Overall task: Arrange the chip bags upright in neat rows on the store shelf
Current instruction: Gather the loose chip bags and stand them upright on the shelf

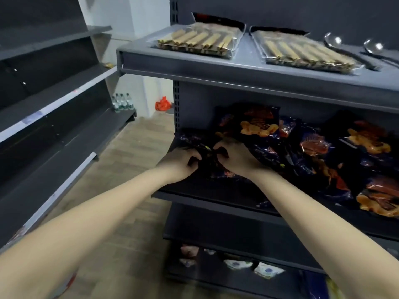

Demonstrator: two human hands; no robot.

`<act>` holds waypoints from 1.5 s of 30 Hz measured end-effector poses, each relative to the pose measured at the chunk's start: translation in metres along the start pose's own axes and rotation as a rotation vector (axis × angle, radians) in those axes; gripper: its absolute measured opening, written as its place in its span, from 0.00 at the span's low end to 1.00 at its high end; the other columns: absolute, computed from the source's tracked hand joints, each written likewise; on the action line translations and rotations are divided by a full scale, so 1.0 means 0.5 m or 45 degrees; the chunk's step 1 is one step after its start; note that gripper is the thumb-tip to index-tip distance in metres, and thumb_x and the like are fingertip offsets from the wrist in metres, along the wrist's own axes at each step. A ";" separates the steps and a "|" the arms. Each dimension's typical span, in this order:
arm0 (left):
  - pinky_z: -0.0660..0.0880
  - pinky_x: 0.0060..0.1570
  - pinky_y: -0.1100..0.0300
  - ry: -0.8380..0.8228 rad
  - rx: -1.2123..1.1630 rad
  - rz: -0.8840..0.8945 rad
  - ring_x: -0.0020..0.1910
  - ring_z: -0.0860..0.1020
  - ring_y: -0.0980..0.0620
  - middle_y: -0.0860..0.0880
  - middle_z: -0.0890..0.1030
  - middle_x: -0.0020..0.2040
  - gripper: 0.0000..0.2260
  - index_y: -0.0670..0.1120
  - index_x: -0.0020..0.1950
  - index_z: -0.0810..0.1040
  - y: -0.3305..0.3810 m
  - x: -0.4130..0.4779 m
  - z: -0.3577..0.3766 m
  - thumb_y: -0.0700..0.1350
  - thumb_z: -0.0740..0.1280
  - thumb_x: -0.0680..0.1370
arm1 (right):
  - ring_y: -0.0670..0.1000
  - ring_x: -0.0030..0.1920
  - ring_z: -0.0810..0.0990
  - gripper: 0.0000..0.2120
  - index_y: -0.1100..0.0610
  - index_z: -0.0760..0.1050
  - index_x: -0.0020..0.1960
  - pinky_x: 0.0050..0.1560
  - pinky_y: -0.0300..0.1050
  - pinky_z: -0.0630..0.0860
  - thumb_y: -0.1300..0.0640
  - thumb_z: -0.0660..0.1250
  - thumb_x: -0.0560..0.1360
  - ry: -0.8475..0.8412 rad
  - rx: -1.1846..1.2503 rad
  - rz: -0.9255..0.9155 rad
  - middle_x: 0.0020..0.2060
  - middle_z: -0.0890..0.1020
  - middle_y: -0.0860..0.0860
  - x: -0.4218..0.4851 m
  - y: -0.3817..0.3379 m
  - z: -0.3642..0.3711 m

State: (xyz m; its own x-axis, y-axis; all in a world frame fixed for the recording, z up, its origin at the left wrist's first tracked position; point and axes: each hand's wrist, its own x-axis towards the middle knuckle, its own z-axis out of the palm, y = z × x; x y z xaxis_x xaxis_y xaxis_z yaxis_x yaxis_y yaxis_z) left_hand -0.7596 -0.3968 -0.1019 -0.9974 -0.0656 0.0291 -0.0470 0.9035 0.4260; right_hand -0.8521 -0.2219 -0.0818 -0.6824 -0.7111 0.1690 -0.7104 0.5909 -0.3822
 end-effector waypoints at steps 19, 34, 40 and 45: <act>0.52 0.72 0.51 -0.010 0.574 0.459 0.74 0.53 0.43 0.46 0.53 0.77 0.38 0.45 0.76 0.52 -0.185 0.203 -0.028 0.59 0.65 0.73 | 0.57 0.73 0.58 0.39 0.56 0.52 0.76 0.72 0.48 0.57 0.44 0.67 0.73 -0.159 -0.196 0.266 0.74 0.59 0.56 0.190 -0.028 0.145; 0.48 0.74 0.49 -0.162 0.280 0.433 0.75 0.42 0.41 0.44 0.42 0.77 0.39 0.42 0.75 0.37 -0.227 0.194 0.093 0.56 0.59 0.77 | 0.59 0.76 0.40 0.42 0.57 0.41 0.77 0.74 0.51 0.41 0.52 0.64 0.73 -0.222 -0.358 0.373 0.76 0.42 0.57 0.183 -0.034 0.218; 0.52 0.74 0.49 -0.087 0.172 0.332 0.76 0.48 0.42 0.46 0.50 0.77 0.39 0.45 0.77 0.45 -0.216 0.198 0.101 0.57 0.63 0.74 | 0.58 0.76 0.40 0.42 0.58 0.40 0.77 0.74 0.50 0.40 0.53 0.64 0.74 -0.241 -0.321 0.366 0.76 0.43 0.57 0.184 -0.038 0.209; 0.52 0.74 0.48 -0.045 0.177 0.294 0.75 0.50 0.42 0.46 0.52 0.77 0.39 0.45 0.76 0.48 -0.210 0.202 0.109 0.57 0.64 0.73 | 0.59 0.76 0.39 0.41 0.59 0.38 0.77 0.75 0.52 0.39 0.50 0.62 0.76 -0.262 -0.328 0.379 0.76 0.42 0.58 0.186 -0.036 0.209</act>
State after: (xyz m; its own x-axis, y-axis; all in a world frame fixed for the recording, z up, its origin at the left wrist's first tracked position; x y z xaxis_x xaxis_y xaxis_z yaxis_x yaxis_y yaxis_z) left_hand -0.8585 -0.4752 -0.1929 -0.9837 0.1617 0.0782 0.1775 0.9425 0.2832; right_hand -0.8847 -0.3385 -0.1541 -0.8336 -0.5415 -0.1087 -0.5259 0.8384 -0.1437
